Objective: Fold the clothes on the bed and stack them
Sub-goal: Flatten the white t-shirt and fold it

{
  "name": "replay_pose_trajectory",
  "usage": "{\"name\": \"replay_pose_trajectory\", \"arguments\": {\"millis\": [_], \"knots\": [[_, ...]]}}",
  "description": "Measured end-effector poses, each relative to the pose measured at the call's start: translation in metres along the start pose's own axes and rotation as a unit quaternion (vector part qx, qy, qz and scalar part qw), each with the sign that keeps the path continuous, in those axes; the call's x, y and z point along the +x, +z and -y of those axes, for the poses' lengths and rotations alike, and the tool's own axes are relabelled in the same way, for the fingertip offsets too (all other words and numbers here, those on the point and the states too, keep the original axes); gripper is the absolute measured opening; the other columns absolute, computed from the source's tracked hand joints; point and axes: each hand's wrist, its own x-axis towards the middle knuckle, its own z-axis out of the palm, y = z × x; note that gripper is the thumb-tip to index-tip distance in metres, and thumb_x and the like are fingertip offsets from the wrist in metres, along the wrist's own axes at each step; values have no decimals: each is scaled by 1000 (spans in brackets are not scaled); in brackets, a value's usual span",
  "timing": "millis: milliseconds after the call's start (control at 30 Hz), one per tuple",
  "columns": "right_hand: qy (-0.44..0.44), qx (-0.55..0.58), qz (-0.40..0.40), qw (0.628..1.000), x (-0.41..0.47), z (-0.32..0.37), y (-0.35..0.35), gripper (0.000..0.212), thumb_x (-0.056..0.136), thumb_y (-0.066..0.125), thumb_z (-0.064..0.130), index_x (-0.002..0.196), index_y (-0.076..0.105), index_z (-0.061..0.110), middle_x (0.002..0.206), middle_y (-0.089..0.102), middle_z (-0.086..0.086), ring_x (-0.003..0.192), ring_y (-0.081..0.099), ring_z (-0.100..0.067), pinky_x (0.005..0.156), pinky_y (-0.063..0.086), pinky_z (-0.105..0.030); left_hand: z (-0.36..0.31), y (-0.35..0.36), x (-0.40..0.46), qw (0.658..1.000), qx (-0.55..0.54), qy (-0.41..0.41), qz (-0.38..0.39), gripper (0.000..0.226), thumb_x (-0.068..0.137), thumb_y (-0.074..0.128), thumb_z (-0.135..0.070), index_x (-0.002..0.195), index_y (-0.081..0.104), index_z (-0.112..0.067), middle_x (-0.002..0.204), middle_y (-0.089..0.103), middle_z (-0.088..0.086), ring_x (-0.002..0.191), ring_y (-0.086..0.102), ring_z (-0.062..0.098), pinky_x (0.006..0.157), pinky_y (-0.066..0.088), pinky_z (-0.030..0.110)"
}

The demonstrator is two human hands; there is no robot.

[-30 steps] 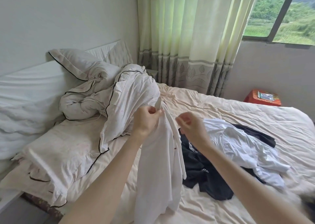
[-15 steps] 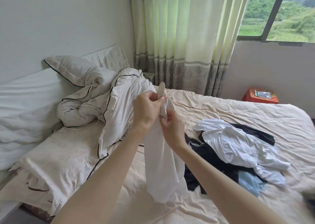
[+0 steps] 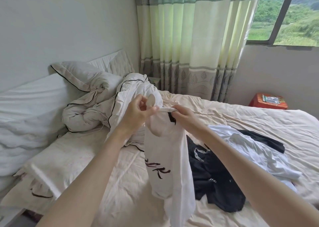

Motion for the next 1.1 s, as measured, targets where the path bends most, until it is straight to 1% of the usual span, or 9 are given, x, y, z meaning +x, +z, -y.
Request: {"name": "replay_pose_trajectory", "arguments": {"millis": [167,267,333,500,600,667,767,933,1100], "knots": [[-12,-55,-7,998,7,-3,-23,9,86,59,5,81,54,10,71,49,6,66,44,-8,53,32,-13,-5,-16,2,990,13,-40,135,41,65,78,-32,97,52,-28,78,59,3,71,56,12,65,46,24],[-14,-118,9,993,12,-8,-33,20,87,66,14,80,47,18,76,46,7,66,43,-5,51,34,-11,-9,-22,-1,975,37,-42,215,14,71,76,-39,79,68,-31,68,61,-14,64,56,0,59,43,11],[-12,-163,8,987,15,-11,-39,23,88,66,17,82,44,22,79,44,10,69,41,-3,55,36,-13,-12,-23,-3,970,44,-41,235,12,78,71,-41,74,71,-30,65,56,-15,63,53,-1,58,40,9],[-65,-259,-1,964,12,-24,-52,12,88,58,3,92,53,13,81,44,11,80,43,-14,63,32,-15,-13,-20,1,986,120,20,116,38,95,56,-20,63,46,-2,57,30,-7,51,27,4,48,22,16],[-39,-303,-23,952,7,-40,-64,22,88,48,-6,101,64,2,92,49,0,88,49,-21,74,35,-26,-19,-24,5,984,164,65,29,38,95,54,-16,68,46,10,57,31,-1,50,27,5,47,22,17],[-2,-313,-38,949,5,-46,-74,24,88,48,-3,99,67,5,92,54,-1,87,51,-20,71,35,-27,-24,-30,8,982,172,85,5,36,94,55,-20,75,53,11,62,40,6,57,34,8,50,26,17],[34,-279,-53,958,6,-40,-88,16,88,56,9,81,65,20,76,60,6,78,55,-16,67,38,-26,-27,-36,10,984,162,73,17,26,95,54,-15,88,58,10,72,43,10,68,37,15,53,27,16],[139,-49,24,989,-5,-38,-93,15,90,61,17,76,61,10,80,57,-7,78,55,-19,75,47,-29,-19,-43,6,986,157,37,37,35,91,62,-17,62,46,-6,53,30,-11,47,27,3,44,22,13],[120,-22,35,992,-9,-32,-94,26,90,60,25,70,47,14,70,41,-5,66,38,-20,59,26,-30,-22,-58,7,974,195,-6,112,37,77,74,-37,64,52,-10,50,32,-13,48,29,4,47,24,16]]}}
